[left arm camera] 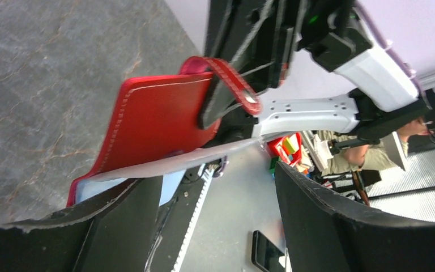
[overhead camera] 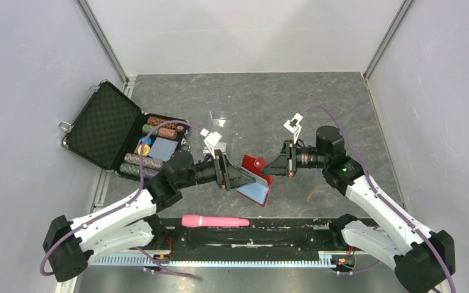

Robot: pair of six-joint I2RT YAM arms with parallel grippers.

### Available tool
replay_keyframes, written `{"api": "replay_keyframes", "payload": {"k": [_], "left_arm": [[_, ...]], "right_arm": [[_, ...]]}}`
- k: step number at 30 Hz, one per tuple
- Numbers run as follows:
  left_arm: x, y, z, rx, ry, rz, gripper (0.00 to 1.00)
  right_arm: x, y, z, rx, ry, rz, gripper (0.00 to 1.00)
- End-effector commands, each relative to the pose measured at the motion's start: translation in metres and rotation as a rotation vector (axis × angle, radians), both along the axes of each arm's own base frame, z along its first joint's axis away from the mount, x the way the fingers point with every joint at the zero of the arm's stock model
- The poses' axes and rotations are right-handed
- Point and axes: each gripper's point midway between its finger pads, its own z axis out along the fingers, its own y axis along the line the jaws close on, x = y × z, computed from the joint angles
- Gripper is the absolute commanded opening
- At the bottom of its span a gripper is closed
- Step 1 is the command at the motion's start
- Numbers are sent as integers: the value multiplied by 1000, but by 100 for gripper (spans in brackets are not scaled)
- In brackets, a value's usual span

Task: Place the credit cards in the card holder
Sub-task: Open the card holder at the center of the board.

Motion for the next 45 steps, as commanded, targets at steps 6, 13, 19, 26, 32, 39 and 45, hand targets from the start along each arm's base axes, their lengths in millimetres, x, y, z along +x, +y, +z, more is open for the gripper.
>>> {"api": "replay_keyframes", "payload": {"k": [6, 13, 19, 26, 32, 39, 45], "left_arm": [[12, -4, -8, 138, -173, -30, 79], [8, 4, -3, 181, -370, -69, 83], [-3, 0, 0, 154, -409, -152, 85], [11, -4, -20, 248, -383, -120, 76], [46, 17, -25, 389, -420, 101, 77], [48, 17, -32, 412, -449, 95, 88], [22, 2, -13, 226, -493, -23, 86]], "right_arm": [[-4, 2, 12, 54, -22, 29, 0], [-6, 3, 17, 63, -26, 42, 0], [-7, 3, 16, 63, -22, 46, 0], [-7, 3, 19, 67, -20, 47, 0], [-10, 2, 22, 75, -28, 59, 0], [-15, 2, 27, 86, -39, 91, 0], [-16, 3, 29, 90, -50, 104, 0]]}}
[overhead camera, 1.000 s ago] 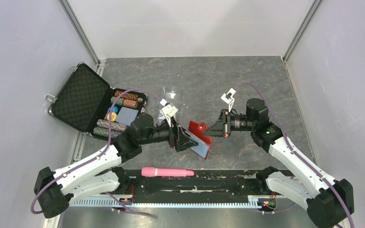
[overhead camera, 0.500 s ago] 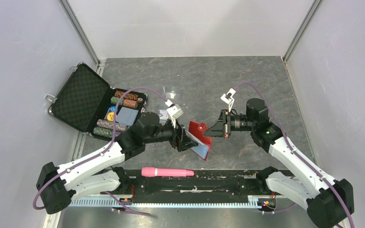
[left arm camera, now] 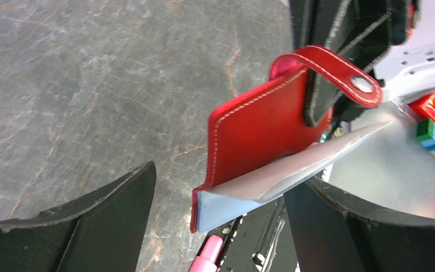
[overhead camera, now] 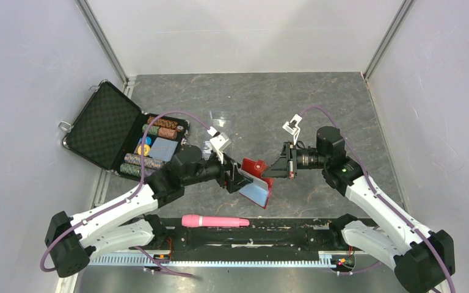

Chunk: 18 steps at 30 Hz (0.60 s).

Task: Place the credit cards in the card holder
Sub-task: Open the card holder at the center of the board.

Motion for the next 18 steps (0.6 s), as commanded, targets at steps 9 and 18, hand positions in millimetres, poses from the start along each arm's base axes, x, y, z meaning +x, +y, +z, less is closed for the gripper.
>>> {"api": "replay_keyframes", "payload": {"k": [9, 18], "left_arm": [[-24, -14, 33, -154, -55, -157, 31], [-21, -8, 31, -101, 0, -109, 2]], "right_arm": [[-2, 3, 26, 63, -107, 52, 0], [14, -5, 17, -7, -174, -41, 39]]}}
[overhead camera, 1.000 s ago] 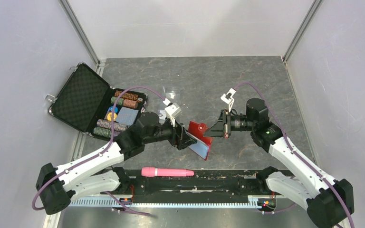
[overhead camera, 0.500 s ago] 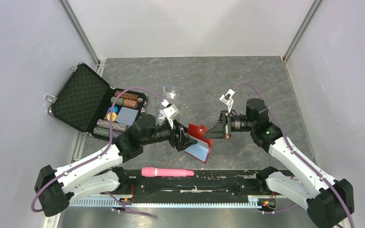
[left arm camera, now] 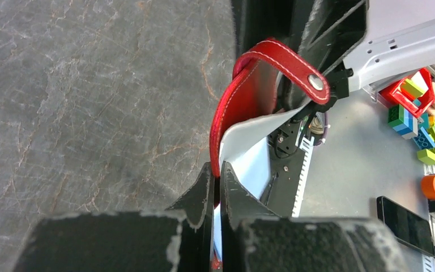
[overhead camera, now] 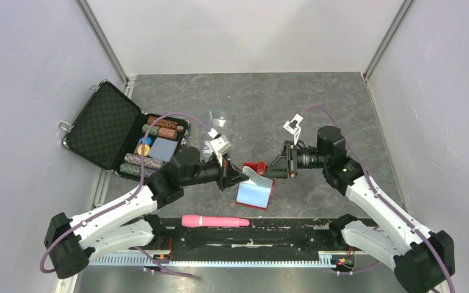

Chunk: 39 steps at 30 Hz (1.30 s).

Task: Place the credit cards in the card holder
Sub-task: Open the card holder at the center of the board.

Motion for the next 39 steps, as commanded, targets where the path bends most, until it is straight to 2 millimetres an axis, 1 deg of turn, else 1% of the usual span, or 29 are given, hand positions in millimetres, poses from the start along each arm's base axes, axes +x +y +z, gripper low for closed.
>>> {"api": "replay_keyframes", "payload": {"k": [1, 2, 4, 5, 7, 8, 10, 13, 17, 21, 26, 31, 32, 34, 39], "left_arm": [[-4, 1, 20, -2, 25, 0, 2], [-4, 2, 19, 17, 38, 5, 2], [-5, 5, 13, 71, 73, 8, 2], [-6, 7, 11, 98, 89, 5, 2], [-13, 7, 6, 139, 122, -31, 2], [-17, 6, 4, 152, 140, -58, 2], [-26, 3, 2, 166, 172, -113, 2], [-36, -3, 5, 165, 206, -187, 2], [-42, -6, 10, 154, 221, -228, 2], [-46, -8, 15, 139, 232, -254, 2], [-46, -9, 13, 140, 242, -261, 2], [-45, -8, 15, 135, 231, -249, 2], [-45, -8, 15, 135, 227, -246, 2], [-44, -6, 14, 140, 224, -237, 2], [-43, -6, 17, 125, 213, -230, 2]], "right_arm": [[19, -8, 13, -48, -155, -88, 46], [22, -12, 10, -82, -170, -104, 54], [27, -17, 10, -132, -215, -126, 70], [28, -20, 11, -149, -239, -125, 79], [24, -22, 12, -162, -275, -99, 95], [21, -22, 13, -164, -286, -87, 98], [16, -23, 11, -165, -301, -49, 98], [10, -24, -2, -195, -278, 2, 98], [3, -24, -14, -218, -279, 48, 98], [-14, -9, -17, -185, -280, 129, 98], [-36, 10, -22, -170, -296, 230, 98], [-40, 14, -17, -139, -323, 242, 97], [-40, 14, -16, -136, -324, 239, 96], [-42, 13, -16, -130, -326, 242, 90], [-49, 10, -23, -126, -308, 256, 67]]}}
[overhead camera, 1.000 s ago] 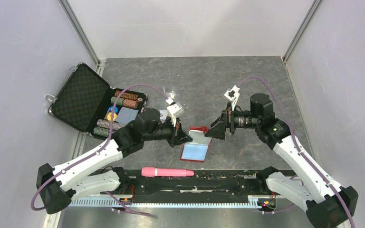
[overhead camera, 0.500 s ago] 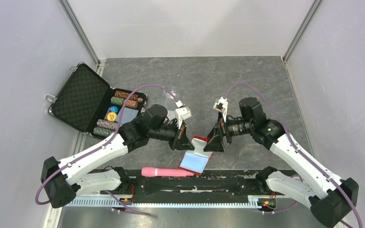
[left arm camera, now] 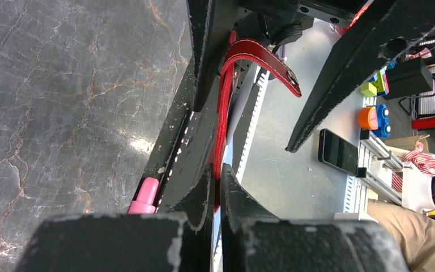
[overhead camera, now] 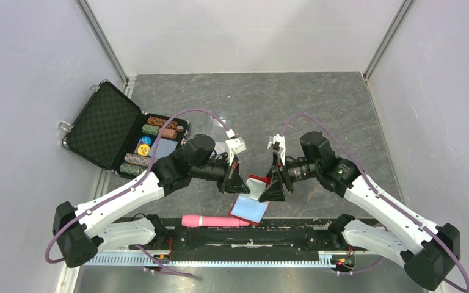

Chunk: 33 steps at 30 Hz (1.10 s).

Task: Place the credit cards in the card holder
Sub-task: Open the card holder at the center of the board.

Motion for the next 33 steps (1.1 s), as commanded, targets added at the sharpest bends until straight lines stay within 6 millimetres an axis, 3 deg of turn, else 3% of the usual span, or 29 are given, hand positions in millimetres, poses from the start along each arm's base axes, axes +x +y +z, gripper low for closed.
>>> {"api": "replay_keyframes", "payload": {"k": [1, 4, 10, 11, 12, 14, 17, 18, 19, 25, 33], "left_arm": [[-1, -3, 27, -77, -47, -7, 2], [0, -3, 30, -89, -63, -1, 2], [2, -3, 35, -105, -85, 8, 8], [3, -2, 35, -105, -88, 13, 10], [4, -2, 35, -104, -94, 21, 15], [9, 0, 34, -97, -110, 57, 35], [22, 7, 36, -83, -153, 145, 72], [26, 11, 38, -82, -170, 176, 92], [31, 14, 40, -82, -188, 207, 100], [46, 31, 51, -92, -224, 358, 100], [48, 27, 22, -49, -49, 442, 100]], "right_arm": [[-7, 0, 5, 43, -24, 29, 65], [-8, -1, 5, 47, -30, 28, 55], [-6, 1, 11, 66, -49, 26, 3], [-4, 1, 12, 64, -53, 18, 0], [-2, 1, 12, 61, -56, 7, 0], [2, 1, 11, 52, -62, -16, 0], [10, 0, 8, 31, -73, -69, 0], [15, -1, 6, 20, -71, -93, 0], [20, -3, 3, 7, -65, -121, 0], [54, -23, -26, -42, 43, -305, 0], [95, -42, -53, 62, 195, -589, 0]]}}
